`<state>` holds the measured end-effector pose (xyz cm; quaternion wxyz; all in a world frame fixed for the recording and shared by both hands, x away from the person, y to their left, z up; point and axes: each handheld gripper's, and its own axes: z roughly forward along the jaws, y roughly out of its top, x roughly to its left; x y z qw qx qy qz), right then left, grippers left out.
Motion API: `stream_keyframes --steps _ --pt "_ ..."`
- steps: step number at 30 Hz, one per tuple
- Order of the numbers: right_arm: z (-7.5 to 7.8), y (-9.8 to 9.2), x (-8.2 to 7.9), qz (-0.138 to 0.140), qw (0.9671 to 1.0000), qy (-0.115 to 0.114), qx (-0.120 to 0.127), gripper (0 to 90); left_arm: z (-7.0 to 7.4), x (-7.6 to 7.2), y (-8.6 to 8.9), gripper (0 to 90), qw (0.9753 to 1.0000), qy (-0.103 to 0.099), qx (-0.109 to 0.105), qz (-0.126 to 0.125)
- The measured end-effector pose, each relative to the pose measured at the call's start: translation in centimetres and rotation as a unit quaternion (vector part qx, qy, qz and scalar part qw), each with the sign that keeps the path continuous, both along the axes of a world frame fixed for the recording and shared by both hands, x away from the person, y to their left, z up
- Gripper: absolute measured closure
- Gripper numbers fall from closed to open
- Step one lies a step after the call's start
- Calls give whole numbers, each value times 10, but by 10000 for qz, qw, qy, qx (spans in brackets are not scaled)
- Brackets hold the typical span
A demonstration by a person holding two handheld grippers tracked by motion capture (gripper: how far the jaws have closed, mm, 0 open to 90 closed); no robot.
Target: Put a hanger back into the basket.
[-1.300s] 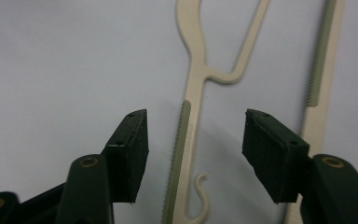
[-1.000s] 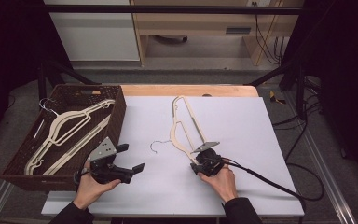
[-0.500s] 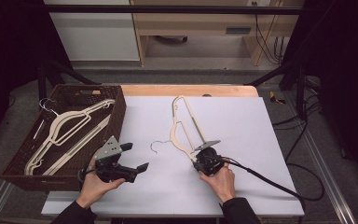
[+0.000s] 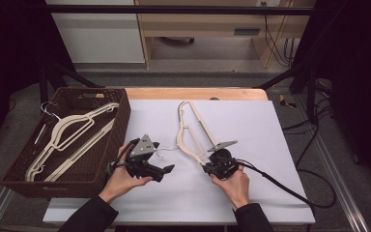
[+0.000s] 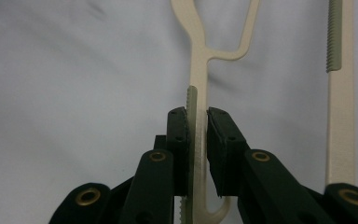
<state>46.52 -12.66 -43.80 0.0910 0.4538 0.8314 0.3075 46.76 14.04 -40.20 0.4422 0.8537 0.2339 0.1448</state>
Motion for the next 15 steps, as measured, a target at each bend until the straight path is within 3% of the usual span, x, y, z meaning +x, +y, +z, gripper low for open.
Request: stream_keyframes --steps 4,8,12,15 --pt "7 -4 -2 14 10000 -2 50 796 -5 10 -12 83 9998 -45 187 -50" --pt "10 -5 -3 7 10000 -11 46 796 -12 22 -18 117 9997 -20 228 9" --pt "12 -7 -3 57 10000 -39 51 796 -21 36 -15 188 9993 158 284 181" --pt "12 -7 -3 62 10000 -34 43 796 -30 50 -13 237 9984 416 272 250"
